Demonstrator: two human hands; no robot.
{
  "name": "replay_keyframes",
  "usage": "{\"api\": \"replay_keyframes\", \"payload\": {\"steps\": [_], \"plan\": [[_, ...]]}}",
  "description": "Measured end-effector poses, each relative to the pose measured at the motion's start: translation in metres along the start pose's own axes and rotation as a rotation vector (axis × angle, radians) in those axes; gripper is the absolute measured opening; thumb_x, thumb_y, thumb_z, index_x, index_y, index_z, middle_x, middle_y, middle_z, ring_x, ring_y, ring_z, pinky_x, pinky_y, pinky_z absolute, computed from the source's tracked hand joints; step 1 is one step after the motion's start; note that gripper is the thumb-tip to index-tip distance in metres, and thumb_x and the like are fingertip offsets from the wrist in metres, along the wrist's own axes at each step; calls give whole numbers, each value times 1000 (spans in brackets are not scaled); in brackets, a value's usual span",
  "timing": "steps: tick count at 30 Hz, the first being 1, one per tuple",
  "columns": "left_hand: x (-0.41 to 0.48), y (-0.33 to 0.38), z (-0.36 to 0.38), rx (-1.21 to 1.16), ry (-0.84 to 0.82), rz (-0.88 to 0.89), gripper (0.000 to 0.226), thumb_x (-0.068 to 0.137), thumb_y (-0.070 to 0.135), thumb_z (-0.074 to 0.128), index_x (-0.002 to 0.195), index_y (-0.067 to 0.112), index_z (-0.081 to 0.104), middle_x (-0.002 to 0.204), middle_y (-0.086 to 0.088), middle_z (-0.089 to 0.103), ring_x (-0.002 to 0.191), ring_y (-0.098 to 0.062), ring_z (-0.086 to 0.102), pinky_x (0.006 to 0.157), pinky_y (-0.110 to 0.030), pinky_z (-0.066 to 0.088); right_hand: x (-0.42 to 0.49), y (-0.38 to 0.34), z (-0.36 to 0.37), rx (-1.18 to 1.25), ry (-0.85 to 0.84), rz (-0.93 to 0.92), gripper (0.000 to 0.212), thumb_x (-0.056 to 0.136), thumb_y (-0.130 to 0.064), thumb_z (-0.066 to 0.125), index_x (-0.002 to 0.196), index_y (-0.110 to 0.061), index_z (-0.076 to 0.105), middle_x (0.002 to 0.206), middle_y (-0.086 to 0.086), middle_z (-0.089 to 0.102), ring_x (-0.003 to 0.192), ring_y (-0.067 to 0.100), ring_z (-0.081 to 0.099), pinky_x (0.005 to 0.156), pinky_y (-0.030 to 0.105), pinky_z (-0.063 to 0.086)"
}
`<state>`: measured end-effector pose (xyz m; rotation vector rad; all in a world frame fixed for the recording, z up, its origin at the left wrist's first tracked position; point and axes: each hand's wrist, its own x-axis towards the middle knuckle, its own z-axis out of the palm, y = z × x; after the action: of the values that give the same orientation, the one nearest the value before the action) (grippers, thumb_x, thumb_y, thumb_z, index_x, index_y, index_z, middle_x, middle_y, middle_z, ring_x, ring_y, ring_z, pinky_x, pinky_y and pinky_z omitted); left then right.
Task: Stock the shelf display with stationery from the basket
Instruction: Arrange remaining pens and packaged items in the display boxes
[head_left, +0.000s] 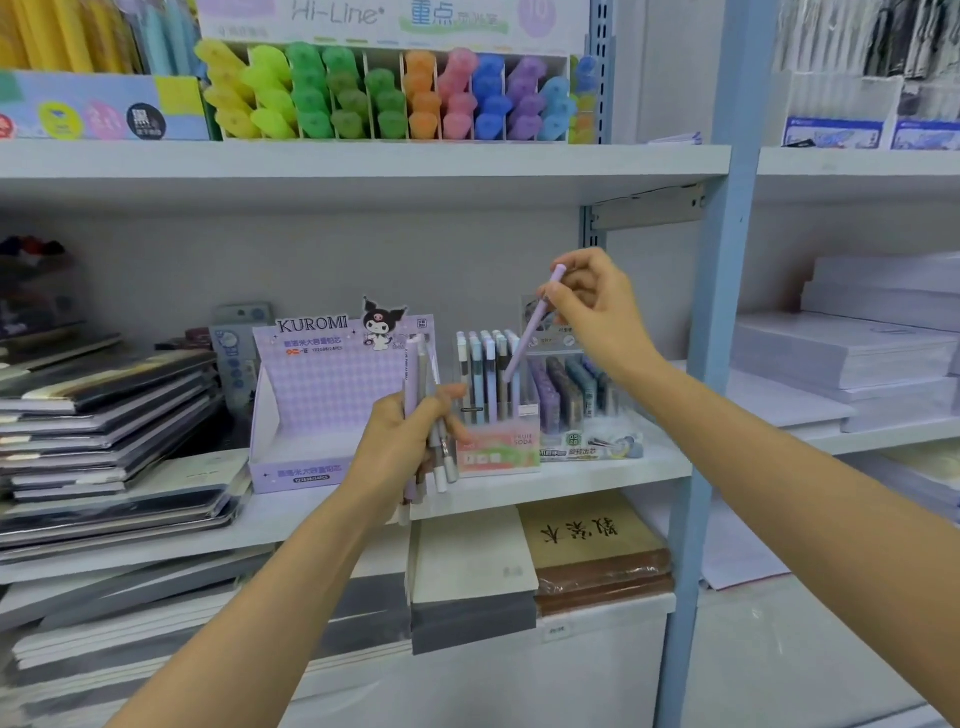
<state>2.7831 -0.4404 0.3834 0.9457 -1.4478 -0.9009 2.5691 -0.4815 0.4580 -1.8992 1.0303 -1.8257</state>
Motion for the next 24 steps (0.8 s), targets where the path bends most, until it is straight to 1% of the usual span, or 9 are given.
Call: {"api": "replay_keyframes", "payload": {"steps": [1, 3, 6, 11, 15, 18, 19, 22, 24], "plan": [[2, -1, 0, -6, -12, 5, 25, 100, 19, 50, 103, 6, 71, 78, 2, 71, 36, -2, 43, 39, -15, 37, 0, 6, 4, -34, -14, 15, 13, 94, -6, 59, 98, -17, 53, 93, 15, 67, 87, 25, 68, 80, 32, 57], [4, -4, -1, -24, -36, 18, 24, 99, 24, 52, 104, 9, 71, 78, 1, 74, 37, -3, 41, 39, -16, 37, -3, 17, 13, -99, -59, 24, 12, 93, -6, 60, 100, -14, 54, 92, 14, 69, 88, 24, 68, 85, 36, 56], [8, -8, -3, -13, -55, 33, 26, 97, 29, 54, 108, 13, 70, 77, -2, 75, 38, -3, 38, 41, -16, 38, -7, 31, 25, -194, -145, 27, 12, 92, -6, 61, 102, -9, 55, 93, 14, 69, 91, 27, 67, 88, 39, 54], [11, -14, -8, -47, -81, 30, 30, 93, 37, 56, 109, 16, 71, 73, -3, 74, 39, -4, 35, 42, -17, 39, -4, 39, 27, -283, -233, -35, 8, 93, -9, 60, 99, -11, 55, 88, 10, 69, 86, 25, 66, 83, 40, 55], [12, -17, -9, -72, -78, 38, 31, 91, 41, 57, 101, 17, 74, 70, -8, 73, 37, -5, 34, 40, -17, 37, 0, 42, 23, -327, -303, -14, 8, 94, -14, 60, 99, -16, 54, 86, 11, 68, 83, 24, 67, 81, 39, 56], [11, -18, -8, -89, -100, 38, 32, 91, 42, 58, 99, 17, 75, 65, -8, 70, 36, -7, 34, 39, -19, 35, -1, 46, 29, -336, -236, -18, 18, 91, -11, 63, 103, -18, 52, 80, 7, 67, 76, 14, 66, 73, 27, 54], [10, -18, -8, -89, -111, 41, 32, 91, 42, 58, 99, 17, 76, 64, -8, 70, 36, -7, 35, 38, -19, 34, -1, 47, 31, -345, -200, -33, 16, 91, -11, 65, 101, -18, 54, 82, 4, 67, 76, 12, 64, 72, 23, 52], [6, -16, -7, -78, -132, 46, 33, 90, 45, 58, 99, 19, 76, 63, -8, 68, 37, -8, 35, 39, -20, 33, -4, 52, 37, -470, -159, -79, 7, 89, -14, 67, 96, -13, 64, 94, 1, 60, 85, 13, 56, 78, 26, 48], [4, -14, -7, -76, -139, 52, 35, 87, 48, 58, 99, 20, 76, 62, -8, 68, 37, -8, 35, 39, -21, 33, -5, 52, 40, -538, -170, -49, 12, 90, -19, 66, 100, -12, 67, 99, 2, 51, 90, 13, 48, 84, 27, 43]]}}
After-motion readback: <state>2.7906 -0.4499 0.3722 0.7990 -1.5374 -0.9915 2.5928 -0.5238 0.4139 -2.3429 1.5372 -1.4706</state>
